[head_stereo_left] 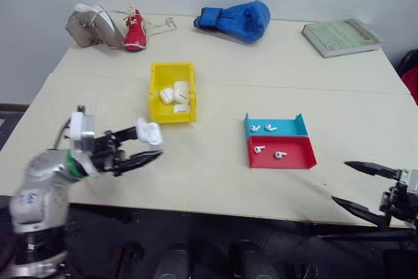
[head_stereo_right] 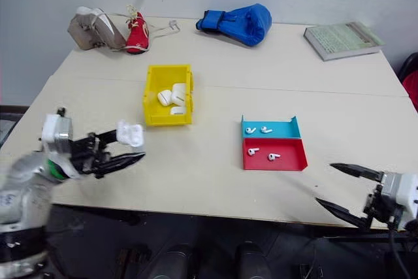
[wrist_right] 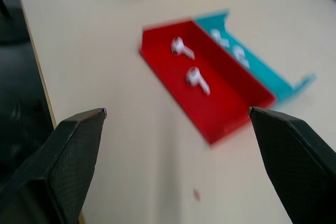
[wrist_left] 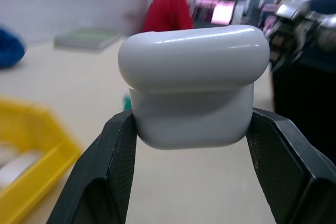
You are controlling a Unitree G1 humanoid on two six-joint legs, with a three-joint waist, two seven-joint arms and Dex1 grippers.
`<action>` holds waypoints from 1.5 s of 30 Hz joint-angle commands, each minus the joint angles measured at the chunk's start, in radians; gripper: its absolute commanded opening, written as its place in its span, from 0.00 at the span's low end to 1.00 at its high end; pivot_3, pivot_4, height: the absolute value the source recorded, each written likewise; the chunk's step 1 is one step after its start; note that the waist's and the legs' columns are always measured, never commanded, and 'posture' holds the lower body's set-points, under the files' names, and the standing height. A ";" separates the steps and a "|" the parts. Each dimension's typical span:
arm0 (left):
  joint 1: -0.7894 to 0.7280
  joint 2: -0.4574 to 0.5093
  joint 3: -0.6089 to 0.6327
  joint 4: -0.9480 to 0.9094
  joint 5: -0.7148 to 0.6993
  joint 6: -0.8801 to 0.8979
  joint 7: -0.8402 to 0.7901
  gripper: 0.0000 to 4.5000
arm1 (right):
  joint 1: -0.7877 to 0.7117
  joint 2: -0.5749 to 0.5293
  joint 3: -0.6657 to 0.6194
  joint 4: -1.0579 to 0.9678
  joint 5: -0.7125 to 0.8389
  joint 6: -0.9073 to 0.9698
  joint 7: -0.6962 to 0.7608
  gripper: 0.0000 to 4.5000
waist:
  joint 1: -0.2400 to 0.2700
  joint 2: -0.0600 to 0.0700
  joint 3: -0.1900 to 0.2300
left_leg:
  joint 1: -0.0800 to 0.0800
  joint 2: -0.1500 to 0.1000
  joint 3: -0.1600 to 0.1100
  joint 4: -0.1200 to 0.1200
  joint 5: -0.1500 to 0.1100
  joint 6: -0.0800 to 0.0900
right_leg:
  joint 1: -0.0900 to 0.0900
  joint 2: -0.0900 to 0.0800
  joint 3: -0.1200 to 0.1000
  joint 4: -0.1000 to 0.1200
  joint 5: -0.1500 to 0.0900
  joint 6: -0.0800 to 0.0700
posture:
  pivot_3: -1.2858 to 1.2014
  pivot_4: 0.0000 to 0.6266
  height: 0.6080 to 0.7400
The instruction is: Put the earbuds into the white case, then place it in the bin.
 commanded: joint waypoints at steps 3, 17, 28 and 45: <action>0.046 -0.119 -0.153 -0.045 0.066 -0.206 0.006 0.61 | 0.060 -0.043 -0.086 -0.045 -0.050 0.100 -0.059 1.00 | -0.012 0.000 0.000 | 0.002 0.002 0.002 -0.002 0.000 0.000 | 0.003 0.003 0.002 -0.006 0.000 0.001 | 0.52 0.24 1.00; -0.005 -0.139 -0.296 0.157 0.120 -0.448 -0.116 0.61 | -0.746 -0.351 0.564 -0.325 -0.020 0.833 -0.204 1.00 | -0.020 0.003 -0.001 | 0.009 0.005 0.004 -0.004 -0.001 -0.002 | 0.006 0.004 0.002 -0.008 0.000 0.000 | 0.52 0.24 1.00; 0.028 -0.096 -0.284 0.153 0.116 -0.454 -0.075 0.61 | -1.056 -0.232 0.947 -0.189 -0.310 0.785 -0.109 0.91 | -0.011 0.003 -0.001 | -0.006 0.001 0.001 0.000 -0.001 0.000 | -0.008 0.000 -0.001 -0.005 0.000 0.001 | 0.52 0.24 1.00; 0.104 -0.086 -0.314 0.067 0.118 -0.440 -0.013 0.61 | -1.124 -0.110 1.013 -0.011 -0.510 0.596 -0.014 0.42 | -0.012 0.003 -0.001 | -0.006 0.001 0.001 0.000 0.000 -0.001 | -0.007 0.000 -0.002 -0.005 0.000 0.001 | 0.52 0.24 1.00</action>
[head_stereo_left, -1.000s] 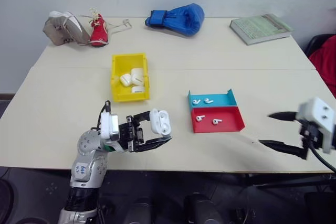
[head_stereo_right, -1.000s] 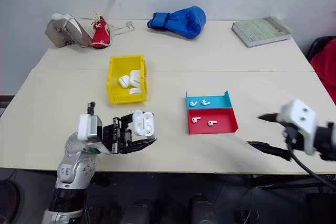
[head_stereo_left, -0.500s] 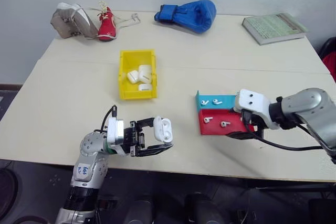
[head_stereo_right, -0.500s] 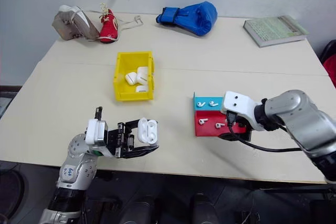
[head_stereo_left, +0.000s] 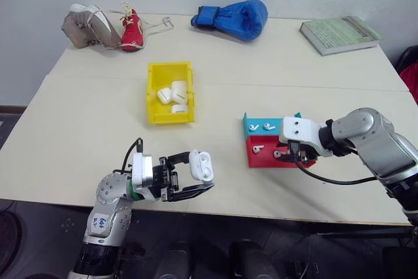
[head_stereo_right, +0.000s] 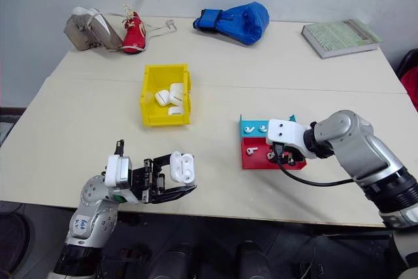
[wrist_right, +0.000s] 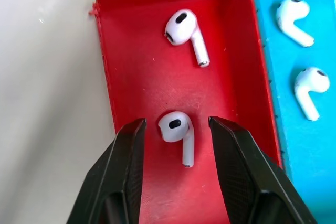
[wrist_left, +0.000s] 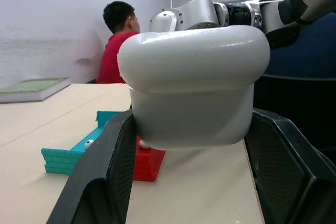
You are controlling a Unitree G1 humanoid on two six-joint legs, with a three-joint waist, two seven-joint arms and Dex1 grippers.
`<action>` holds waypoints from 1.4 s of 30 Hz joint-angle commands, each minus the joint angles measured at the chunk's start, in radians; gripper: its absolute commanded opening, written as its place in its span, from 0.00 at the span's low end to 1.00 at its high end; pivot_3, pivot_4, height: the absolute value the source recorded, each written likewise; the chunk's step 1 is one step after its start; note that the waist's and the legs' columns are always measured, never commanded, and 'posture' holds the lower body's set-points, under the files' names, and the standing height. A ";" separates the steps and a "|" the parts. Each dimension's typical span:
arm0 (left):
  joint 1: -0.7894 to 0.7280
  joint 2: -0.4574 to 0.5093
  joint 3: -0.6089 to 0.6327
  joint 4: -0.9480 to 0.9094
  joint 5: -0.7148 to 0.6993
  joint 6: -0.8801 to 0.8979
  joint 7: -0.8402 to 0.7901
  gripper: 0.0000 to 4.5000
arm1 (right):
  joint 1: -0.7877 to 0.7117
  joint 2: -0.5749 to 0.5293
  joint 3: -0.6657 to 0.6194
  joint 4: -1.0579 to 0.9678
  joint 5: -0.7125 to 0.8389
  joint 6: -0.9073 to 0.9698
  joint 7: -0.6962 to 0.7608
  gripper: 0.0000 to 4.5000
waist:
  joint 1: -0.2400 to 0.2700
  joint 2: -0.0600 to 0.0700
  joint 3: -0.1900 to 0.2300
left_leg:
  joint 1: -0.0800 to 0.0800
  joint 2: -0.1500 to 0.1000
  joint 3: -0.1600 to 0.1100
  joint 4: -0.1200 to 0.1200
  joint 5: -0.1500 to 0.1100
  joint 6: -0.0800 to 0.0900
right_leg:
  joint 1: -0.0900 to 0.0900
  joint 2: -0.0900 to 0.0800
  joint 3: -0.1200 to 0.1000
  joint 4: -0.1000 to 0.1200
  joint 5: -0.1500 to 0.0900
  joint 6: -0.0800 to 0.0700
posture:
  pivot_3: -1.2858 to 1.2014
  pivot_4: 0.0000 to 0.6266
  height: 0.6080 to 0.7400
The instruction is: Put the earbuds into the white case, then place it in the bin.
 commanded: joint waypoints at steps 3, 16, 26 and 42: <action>0.012 0.009 -0.011 -0.047 -0.004 -0.003 0.017 0.61 | -0.037 0.020 0.003 0.024 -0.053 -0.040 0.036 0.42 | -0.001 0.000 0.000 | 0.000 0.000 0.000 0.000 0.000 0.000 | 0.000 0.000 0.000 0.000 0.000 0.000 | 0.52 0.24 1.00; -0.011 0.029 0.008 -0.033 -0.013 0.004 0.026 0.61 | -0.065 0.075 0.011 0.104 -0.130 -0.096 0.071 0.42 | -0.001 0.000 0.000 | 0.000 0.000 0.000 0.000 0.000 0.000 | 0.000 0.000 0.000 0.000 0.000 0.000 | 0.52 0.24 1.00; -0.038 0.047 0.023 -0.010 -0.019 0.006 0.023 0.61 | -0.056 0.058 0.008 0.111 -0.152 -0.109 0.124 0.42 | -0.001 0.000 0.000 | 0.000 0.000 0.000 0.000 0.000 0.000 | 0.000 0.000 -0.001 0.000 0.000 0.000 | 0.52 0.24 1.00; -0.042 0.046 0.020 -0.012 -0.017 0.009 0.023 0.61 | -0.044 0.052 0.002 0.096 -0.166 -0.085 0.144 0.42 | -0.001 0.000 0.000 | 0.000 0.000 -0.001 0.000 0.000 0.000 | 0.000 0.000 -0.001 0.000 0.000 0.000 | 0.52 0.24 1.00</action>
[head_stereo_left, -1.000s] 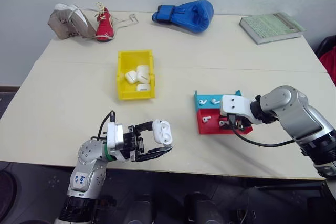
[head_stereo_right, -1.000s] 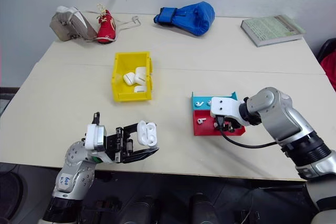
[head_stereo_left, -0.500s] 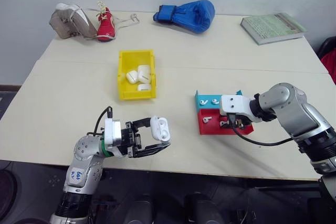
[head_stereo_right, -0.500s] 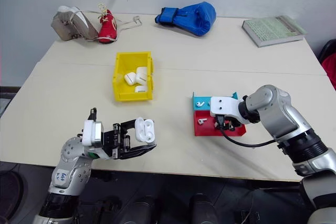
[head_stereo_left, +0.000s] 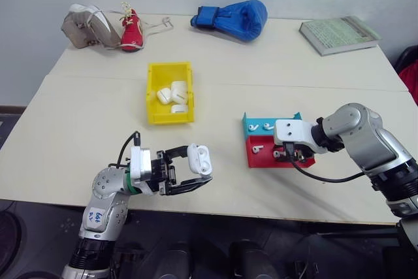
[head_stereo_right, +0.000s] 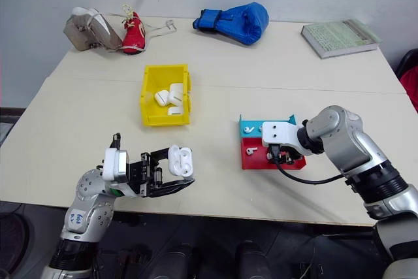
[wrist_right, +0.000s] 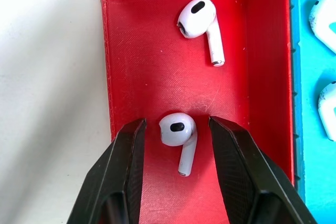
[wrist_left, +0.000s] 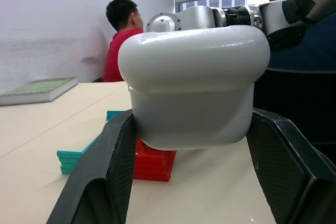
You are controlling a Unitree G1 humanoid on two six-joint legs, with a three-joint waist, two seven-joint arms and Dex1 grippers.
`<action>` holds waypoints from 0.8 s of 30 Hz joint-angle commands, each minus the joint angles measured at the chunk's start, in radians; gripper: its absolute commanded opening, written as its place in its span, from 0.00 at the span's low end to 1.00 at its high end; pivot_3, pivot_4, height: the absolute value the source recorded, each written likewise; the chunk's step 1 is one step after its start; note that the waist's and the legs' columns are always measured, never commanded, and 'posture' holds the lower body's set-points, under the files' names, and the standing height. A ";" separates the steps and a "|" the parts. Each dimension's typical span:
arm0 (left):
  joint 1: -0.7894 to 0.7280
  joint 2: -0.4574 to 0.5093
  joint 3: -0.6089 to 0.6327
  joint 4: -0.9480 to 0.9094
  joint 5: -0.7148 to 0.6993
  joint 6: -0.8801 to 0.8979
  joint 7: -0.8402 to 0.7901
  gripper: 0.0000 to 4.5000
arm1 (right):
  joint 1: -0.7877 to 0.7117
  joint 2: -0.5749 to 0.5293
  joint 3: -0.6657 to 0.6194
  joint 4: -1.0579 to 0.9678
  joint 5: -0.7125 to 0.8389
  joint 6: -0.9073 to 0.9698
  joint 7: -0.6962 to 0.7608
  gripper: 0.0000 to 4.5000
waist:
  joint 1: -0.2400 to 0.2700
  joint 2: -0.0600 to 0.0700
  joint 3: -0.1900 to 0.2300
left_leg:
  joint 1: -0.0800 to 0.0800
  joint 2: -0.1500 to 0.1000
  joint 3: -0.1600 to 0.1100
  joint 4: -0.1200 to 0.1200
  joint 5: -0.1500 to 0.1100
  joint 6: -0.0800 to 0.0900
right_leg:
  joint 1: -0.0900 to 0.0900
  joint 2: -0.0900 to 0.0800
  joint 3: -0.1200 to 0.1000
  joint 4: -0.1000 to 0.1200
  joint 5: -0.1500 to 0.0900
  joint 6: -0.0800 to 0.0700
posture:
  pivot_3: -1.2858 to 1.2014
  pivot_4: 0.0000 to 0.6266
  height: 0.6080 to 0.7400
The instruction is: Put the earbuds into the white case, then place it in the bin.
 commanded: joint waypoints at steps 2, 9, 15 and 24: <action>-0.003 0.008 0.009 -0.018 -0.015 -0.004 0.002 0.61 | 0.016 -0.023 -0.010 -0.013 -0.017 0.007 0.017 0.38 | 0.000 0.000 0.000 | 0.000 0.000 0.000 0.000 0.000 0.000 | 0.000 0.000 0.000 0.000 0.000 0.000 | 0.52 0.24 1.00; 0.000 0.007 0.005 -0.026 -0.013 -0.003 0.005 0.61 | 0.020 -0.020 -0.015 -0.012 -0.015 0.008 0.020 0.10 | 0.000 0.000 0.000 | 0.000 0.000 0.000 0.000 0.000 0.000 | 0.000 0.000 0.000 0.000 0.000 0.000 | 0.52 0.24 1.00; -0.003 0.006 0.003 -0.035 -0.024 0.005 0.003 0.61 | 0.021 -0.022 -0.038 -0.019 0.004 0.005 0.015 0.10 | 0.000 0.000 0.000 | 0.000 0.000 0.000 0.000 0.000 0.000 | 0.000 0.000 0.000 0.000 0.000 0.000 | 0.52 0.24 1.00; -0.053 -0.022 -0.054 -0.066 -0.087 0.072 -0.039 0.61 | 0.191 0.017 -0.492 -0.212 0.540 -0.001 0.131 0.10 | 0.005 0.000 0.000 | 0.000 0.000 -0.002 0.000 0.000 0.000 | 0.001 0.000 -0.002 -0.001 0.000 0.000 | 0.52 0.24 1.00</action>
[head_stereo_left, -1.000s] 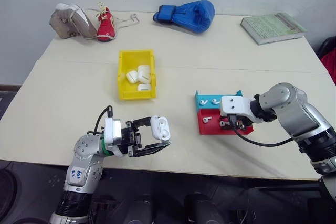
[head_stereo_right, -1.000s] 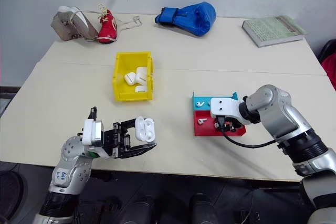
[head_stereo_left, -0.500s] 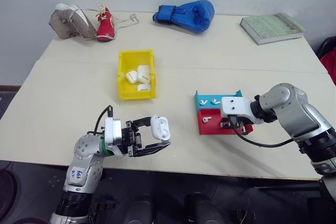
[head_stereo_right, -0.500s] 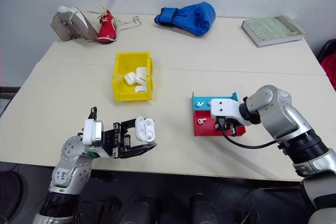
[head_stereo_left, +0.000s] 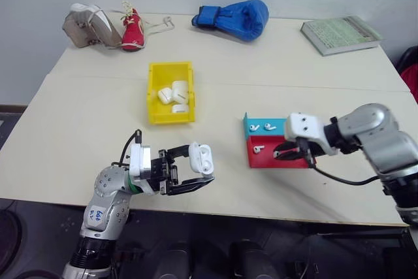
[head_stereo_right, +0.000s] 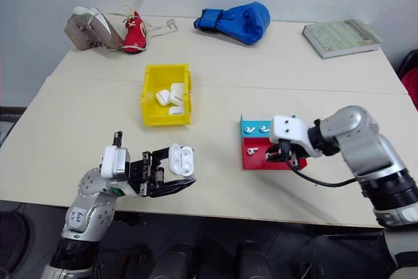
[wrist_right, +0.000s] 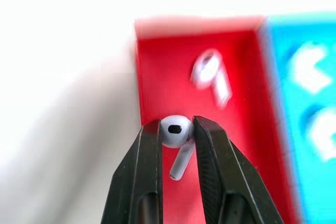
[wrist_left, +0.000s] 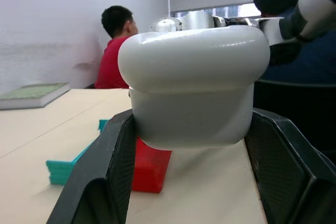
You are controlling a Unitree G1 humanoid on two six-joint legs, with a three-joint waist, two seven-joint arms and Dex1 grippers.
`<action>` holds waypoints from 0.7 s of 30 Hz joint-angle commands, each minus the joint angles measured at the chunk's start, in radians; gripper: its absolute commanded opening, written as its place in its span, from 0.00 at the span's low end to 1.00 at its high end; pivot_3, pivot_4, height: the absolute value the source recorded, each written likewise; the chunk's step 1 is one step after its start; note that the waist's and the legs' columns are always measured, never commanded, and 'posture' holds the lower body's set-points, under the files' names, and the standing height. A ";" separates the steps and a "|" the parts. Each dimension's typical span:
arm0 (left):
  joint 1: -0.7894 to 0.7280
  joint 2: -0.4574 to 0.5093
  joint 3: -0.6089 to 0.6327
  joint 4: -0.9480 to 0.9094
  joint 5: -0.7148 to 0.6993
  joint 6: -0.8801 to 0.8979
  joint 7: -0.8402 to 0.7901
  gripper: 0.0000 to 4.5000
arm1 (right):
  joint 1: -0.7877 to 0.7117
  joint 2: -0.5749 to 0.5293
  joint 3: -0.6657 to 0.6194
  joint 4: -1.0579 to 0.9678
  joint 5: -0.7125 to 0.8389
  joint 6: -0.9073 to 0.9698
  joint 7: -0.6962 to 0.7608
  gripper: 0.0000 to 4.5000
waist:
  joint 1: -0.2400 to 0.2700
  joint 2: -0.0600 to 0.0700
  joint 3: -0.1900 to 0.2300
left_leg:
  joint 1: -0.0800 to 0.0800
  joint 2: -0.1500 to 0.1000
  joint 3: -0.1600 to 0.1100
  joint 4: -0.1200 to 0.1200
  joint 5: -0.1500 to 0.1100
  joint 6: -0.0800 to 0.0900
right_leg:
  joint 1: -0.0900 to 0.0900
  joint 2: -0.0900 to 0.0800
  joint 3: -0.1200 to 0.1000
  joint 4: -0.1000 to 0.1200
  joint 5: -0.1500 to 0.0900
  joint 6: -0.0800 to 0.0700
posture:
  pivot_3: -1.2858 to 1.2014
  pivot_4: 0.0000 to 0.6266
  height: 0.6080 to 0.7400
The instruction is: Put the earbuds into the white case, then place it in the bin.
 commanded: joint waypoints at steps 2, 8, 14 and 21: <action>-0.049 -0.032 -0.039 -0.010 -0.053 0.017 -0.047 0.61 | 0.082 0.125 -0.307 -0.190 0.436 0.063 -0.030 0.10 | -0.001 0.000 0.000 | 0.000 0.000 -0.001 0.000 0.000 0.000 | 0.001 0.000 -0.002 0.000 0.000 0.000 | 0.52 0.24 1.00; -0.147 -0.092 -0.053 0.090 -0.074 0.039 -0.101 0.61 | 0.145 0.462 -0.384 -0.425 0.615 -0.045 -0.360 0.10 | -0.005 0.000 0.000 | 0.001 0.001 -0.002 0.000 0.003 -0.003 | 0.001 0.001 -0.004 0.002 0.000 0.000 | 0.52 0.24 1.00; -0.206 -0.101 -0.051 0.114 -0.115 0.123 -0.124 0.61 | 0.170 0.554 -0.278 -0.506 0.641 -0.088 -0.417 0.10 | -0.004 0.000 0.000 | 0.000 0.000 -0.003 0.000 0.003 -0.002 | 0.001 0.001 -0.004 0.004 0.000 0.000 | 0.52 0.24 1.00; -0.229 -0.095 -0.047 0.106 -0.115 0.168 -0.136 0.61 | 0.201 0.558 -0.174 -0.448 0.551 -0.201 -0.365 0.10 | -0.004 0.000 0.000 | 0.000 0.000 -0.003 0.000 0.003 -0.002 | 0.001 0.001 -0.004 0.003 0.000 0.000 | 0.52 0.24 1.00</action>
